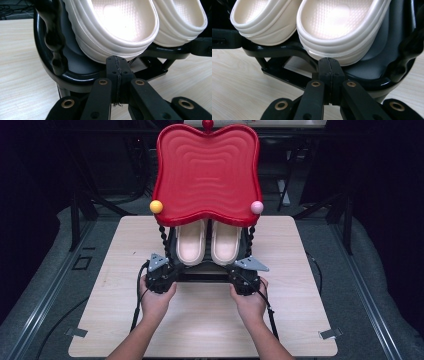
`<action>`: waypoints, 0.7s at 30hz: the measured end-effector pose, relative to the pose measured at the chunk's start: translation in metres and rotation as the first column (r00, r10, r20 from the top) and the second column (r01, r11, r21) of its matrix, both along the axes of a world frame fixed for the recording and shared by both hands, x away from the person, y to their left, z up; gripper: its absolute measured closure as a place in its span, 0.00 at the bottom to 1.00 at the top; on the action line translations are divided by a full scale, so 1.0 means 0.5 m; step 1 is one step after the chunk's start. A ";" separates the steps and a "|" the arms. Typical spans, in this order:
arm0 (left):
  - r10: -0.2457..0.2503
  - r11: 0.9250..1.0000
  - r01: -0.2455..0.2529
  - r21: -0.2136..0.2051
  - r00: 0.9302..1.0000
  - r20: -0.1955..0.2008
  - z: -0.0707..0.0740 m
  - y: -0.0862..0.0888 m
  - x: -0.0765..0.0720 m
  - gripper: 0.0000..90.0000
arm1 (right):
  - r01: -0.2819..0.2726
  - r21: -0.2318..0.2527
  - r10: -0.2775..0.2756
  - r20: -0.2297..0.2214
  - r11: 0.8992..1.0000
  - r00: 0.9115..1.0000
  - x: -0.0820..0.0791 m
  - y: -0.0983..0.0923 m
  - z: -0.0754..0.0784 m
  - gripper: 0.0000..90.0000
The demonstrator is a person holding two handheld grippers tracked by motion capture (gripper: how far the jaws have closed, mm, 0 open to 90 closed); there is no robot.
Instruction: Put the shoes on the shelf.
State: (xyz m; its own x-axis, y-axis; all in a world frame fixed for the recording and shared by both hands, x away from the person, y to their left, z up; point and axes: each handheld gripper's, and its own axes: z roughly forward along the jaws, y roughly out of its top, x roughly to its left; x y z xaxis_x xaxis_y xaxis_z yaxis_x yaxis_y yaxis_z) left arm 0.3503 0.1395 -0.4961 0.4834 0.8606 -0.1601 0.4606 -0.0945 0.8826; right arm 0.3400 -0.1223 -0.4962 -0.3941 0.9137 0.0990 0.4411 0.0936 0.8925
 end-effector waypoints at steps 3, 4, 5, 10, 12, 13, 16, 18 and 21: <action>-0.001 1.000 0.001 -0.005 1.000 0.005 0.001 0.002 -0.004 1.00 | -0.007 -0.004 0.007 -0.002 1.000 1.000 -0.004 0.000 -0.009 1.00; 0.003 1.000 -0.003 -0.008 1.000 0.016 0.003 0.004 -0.005 1.00 | -0.005 -0.004 0.005 0.005 1.000 1.000 -0.006 0.000 -0.011 1.00; 0.003 1.000 -0.003 -0.008 1.000 0.016 0.003 0.004 -0.005 1.00 | -0.006 -0.004 0.006 0.011 1.000 1.000 -0.008 -0.003 -0.010 1.00; 0.042 0.999 -0.043 0.008 0.998 0.037 0.019 0.027 -0.009 1.00 | 0.037 0.000 -0.037 0.046 0.999 0.998 -0.019 -0.031 0.003 1.00; 0.062 0.998 -0.062 0.000 0.998 0.025 0.020 0.035 -0.002 1.00 | 0.058 0.010 -0.058 0.038 0.998 0.998 -0.012 -0.042 0.005 1.00; 0.065 0.998 -0.065 -0.007 0.998 0.016 0.021 0.038 0.001 1.00 | 0.065 0.016 -0.066 0.030 0.998 0.997 -0.009 -0.046 0.006 1.00; 0.070 0.998 -0.070 -0.008 0.997 0.013 0.019 0.037 0.004 1.00 | 0.086 0.014 -0.086 0.032 0.996 0.996 -0.001 -0.053 0.009 1.00; 0.065 0.998 -0.065 0.004 0.998 0.014 0.017 0.035 0.004 1.00 | 0.094 0.004 -0.094 0.028 0.996 0.995 0.004 -0.054 0.011 1.00; 0.064 0.998 -0.064 0.004 0.998 0.015 0.016 0.033 0.005 1.00 | 0.108 0.003 -0.108 0.035 0.994 0.994 0.018 -0.052 0.011 1.00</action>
